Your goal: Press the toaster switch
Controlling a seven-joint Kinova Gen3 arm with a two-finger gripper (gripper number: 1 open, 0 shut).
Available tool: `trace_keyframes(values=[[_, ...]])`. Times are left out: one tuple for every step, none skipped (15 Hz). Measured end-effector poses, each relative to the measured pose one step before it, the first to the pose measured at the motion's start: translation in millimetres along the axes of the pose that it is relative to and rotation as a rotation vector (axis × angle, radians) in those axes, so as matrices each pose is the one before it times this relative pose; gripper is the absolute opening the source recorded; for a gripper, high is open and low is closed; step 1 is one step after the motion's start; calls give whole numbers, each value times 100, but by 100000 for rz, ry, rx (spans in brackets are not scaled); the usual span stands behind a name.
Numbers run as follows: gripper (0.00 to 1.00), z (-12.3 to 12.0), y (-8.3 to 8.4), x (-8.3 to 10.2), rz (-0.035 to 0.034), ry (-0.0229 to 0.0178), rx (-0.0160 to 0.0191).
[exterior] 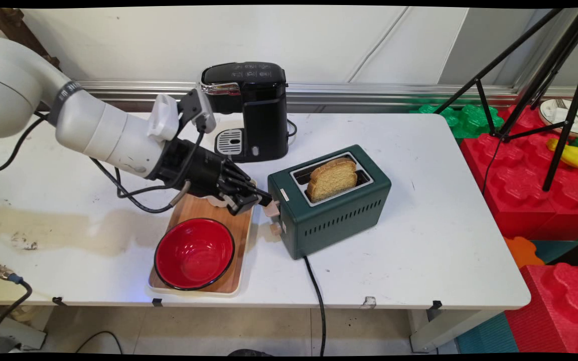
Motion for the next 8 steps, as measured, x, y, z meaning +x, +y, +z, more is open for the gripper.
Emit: trace_keyframes(values=[[0, 136, -36, -63, -8, -125, -3], [0, 190, -46, -110, -10, -218, -38], [0, 118, -30, -80, 30, -171, -7], [0, 184, -44, -121, 40, -224, -81], [0, 117, -30, -79, 23, -170, -43], [0, 175, -40, -121, 48, -197, -124], [0, 115, -27, -79, 34, -150, -79], [0, 180, -44, -129, 82, -208, -166]])
